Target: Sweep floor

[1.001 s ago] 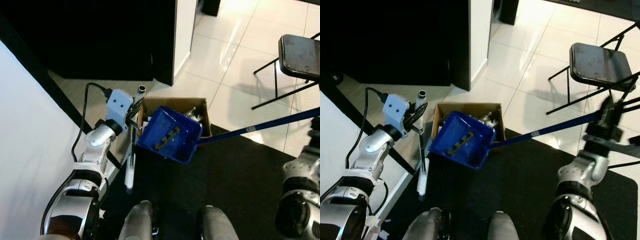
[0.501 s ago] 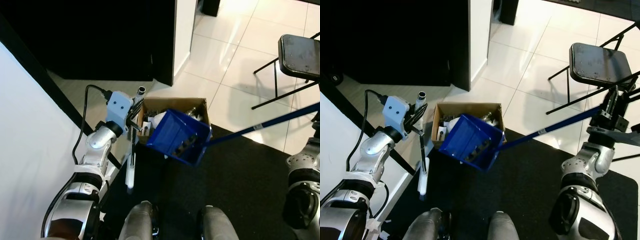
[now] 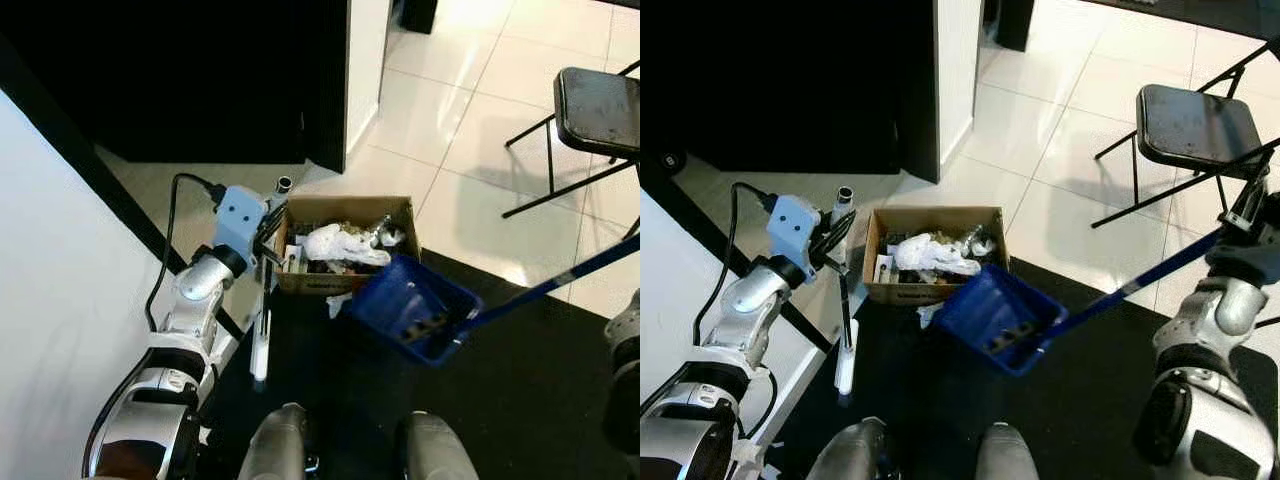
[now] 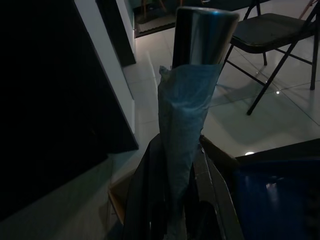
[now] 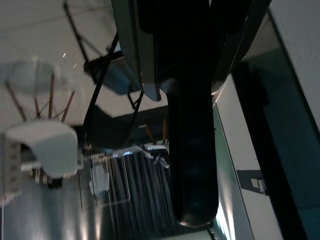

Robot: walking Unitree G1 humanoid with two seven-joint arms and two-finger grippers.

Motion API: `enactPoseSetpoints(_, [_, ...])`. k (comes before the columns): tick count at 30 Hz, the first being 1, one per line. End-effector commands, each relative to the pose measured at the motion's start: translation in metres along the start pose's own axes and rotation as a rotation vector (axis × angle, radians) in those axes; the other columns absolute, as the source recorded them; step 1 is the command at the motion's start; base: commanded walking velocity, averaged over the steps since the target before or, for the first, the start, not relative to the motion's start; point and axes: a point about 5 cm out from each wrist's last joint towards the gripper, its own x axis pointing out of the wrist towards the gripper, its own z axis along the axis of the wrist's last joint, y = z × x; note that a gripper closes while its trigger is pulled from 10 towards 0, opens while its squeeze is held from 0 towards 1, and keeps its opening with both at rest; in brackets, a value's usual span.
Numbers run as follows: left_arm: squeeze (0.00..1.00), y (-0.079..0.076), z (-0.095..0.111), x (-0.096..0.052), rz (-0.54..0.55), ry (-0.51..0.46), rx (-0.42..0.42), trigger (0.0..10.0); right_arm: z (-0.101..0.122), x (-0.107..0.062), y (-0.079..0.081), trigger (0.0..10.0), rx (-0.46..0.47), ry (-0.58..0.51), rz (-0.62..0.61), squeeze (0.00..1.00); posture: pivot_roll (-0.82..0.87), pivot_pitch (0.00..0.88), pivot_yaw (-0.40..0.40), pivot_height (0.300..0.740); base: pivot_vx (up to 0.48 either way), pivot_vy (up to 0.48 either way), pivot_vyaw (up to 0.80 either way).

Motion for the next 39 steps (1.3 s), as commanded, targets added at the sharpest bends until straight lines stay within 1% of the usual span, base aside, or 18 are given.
enactPoseSetpoints(1, [0.0,-0.004,0.006,0.005,-0.012,-0.026,0.007,10.0,0.01,0.014,0.013,10.0,-0.011,-0.041,-0.015,0.0,-0.01,0.024,0.033,0.74,0.0,0.0,0.0])
enactPoseSetpoints(2, [0.0,-0.004,0.006,0.005,-0.012,-0.028,0.008,10.0,0.013,0.021,0.023,10.0,-0.023,-0.043,0.001,0.0,-0.01,0.025,0.032,0.74,0.0,0.0,0.0])
enactPoseSetpoints(3, [0.0,-0.004,0.006,0.005,-0.012,-0.028,0.008,10.0,0.013,0.021,0.023,10.0,-0.023,-0.043,0.001,0.0,-0.01,0.025,0.032,0.74,0.0,0.0,0.0])
enactPoseSetpoints(4, [0.0,-0.004,0.007,0.006,-0.012,-0.03,0.009,10.0,0.015,0.026,0.031,10.0,-0.031,-0.044,0.019,0.0,0.0,0.027,0.029,0.74,0.0,0.0,0.0])
enactPoseSetpoints(6, [0.0,-0.004,0.008,0.006,-0.007,-0.039,0.012,10.0,0.02,0.036,0.06,10.0,-0.021,-0.04,0.103,0.0,0.01,0.041,0.008,0.74,0.0,0.0,0.0])
enactPoseSetpoints(8, [0.0,-0.003,0.011,0.007,0.002,-0.05,0.015,10.0,0.024,0.042,0.081,10.0,-0.004,-0.039,0.177,0.0,0.02,0.052,-0.005,0.74,0.0,0.0,0.0])
enactPoseSetpoints(9, [0.0,-0.003,0.011,0.007,0.006,-0.055,0.016,10.0,0.025,0.044,0.088,10.0,0.002,-0.041,0.202,0.0,0.03,0.054,-0.007,0.74,0.0,0.0,0.0])
enactPoseSetpoints(10, [0.0,-0.002,0.012,0.007,0.009,-0.057,0.017,10.0,0.026,0.044,0.091,10.0,0.004,-0.042,0.216,0.0,0.03,0.054,-0.007,0.74,0.0,0.0,0.0])
enactPoseSetpoints(11, [0.0,-0.002,0.012,0.007,0.014,-0.06,0.018,10.0,0.027,0.045,0.099,10.0,0.013,-0.046,0.243,0.0,0.03,0.059,-0.013,0.74,0.0,0.0,0.0])
enactPoseSetpoints(12, [0.0,-0.002,0.012,0.007,0.014,-0.06,0.018,10.0,0.027,0.045,0.099,10.0,0.013,-0.046,0.243,0.0,0.03,0.059,-0.013,0.74,0.0,0.0,0.0])
enactPoseSetpoints(14, [0.0,-0.001,0.014,0.007,0.025,-0.066,0.019,10.0,0.03,0.046,0.112,10.0,0.025,-0.055,0.29,0.0,0.04,0.07,-0.024,0.74,0.0,0.0,0.0])
enactPoseSetpoints(16, [0.0,0.001,0.014,0.006,0.04,-0.071,0.017,10.0,0.033,0.046,0.13,10.0,0.036,-0.064,0.363,0.0,0.05,0.085,-0.032,0.74,0.0,0.0,0.0])
enactPoseSetpoints(21, [0.0,0.001,0.014,0.002,0.054,-0.078,0.013,10.0,0.036,0.041,0.16,10.0,0.029,-0.07,0.534,0.0,0.06,0.102,-0.041,0.74,0.0,0.0,0.0])
enactPoseSetpoints(22, [0.0,0.001,0.014,0.002,0.054,-0.078,0.013,10.0,0.036,0.041,0.16,10.0,0.029,-0.07,0.534,0.0,0.06,0.102,-0.041,0.74,0.0,0.0,0.0])
enactPoseSetpoints(23, [0.0,0.0,0.014,0.001,0.057,-0.077,0.014,10.0,0.037,0.041,0.167,10.0,0.022,-0.069,0.573,0.0,0.06,0.105,-0.043,0.74,0.0,0.0,0.0])
enactPoseSetpoints(26, [0.0,0.0,0.014,-0.001,0.059,-0.076,0.014,10.0,0.038,0.041,0.169,10.0,0.021,-0.07,0.584,0.0,0.06,0.106,-0.046,0.74,0.0,0.0,0.0])
enactPoseSetpoints(31, [0.0,0.002,0.013,-0.004,0.073,-0.071,0.013,10.0,0.04,0.044,0.167,10.0,0.076,-0.067,0.564,0.0,0.07,0.107,-0.047,0.74,0.0,0.0,0.0])
enactPoseSetpoints(39, [0.0,0.002,0.013,-0.003,0.071,-0.061,0.013,10.0,0.039,0.045,0.16,10.0,0.108,-0.068,0.54,0.0,0.06,0.083,-0.035,0.74,0.0,0.0,0.0])
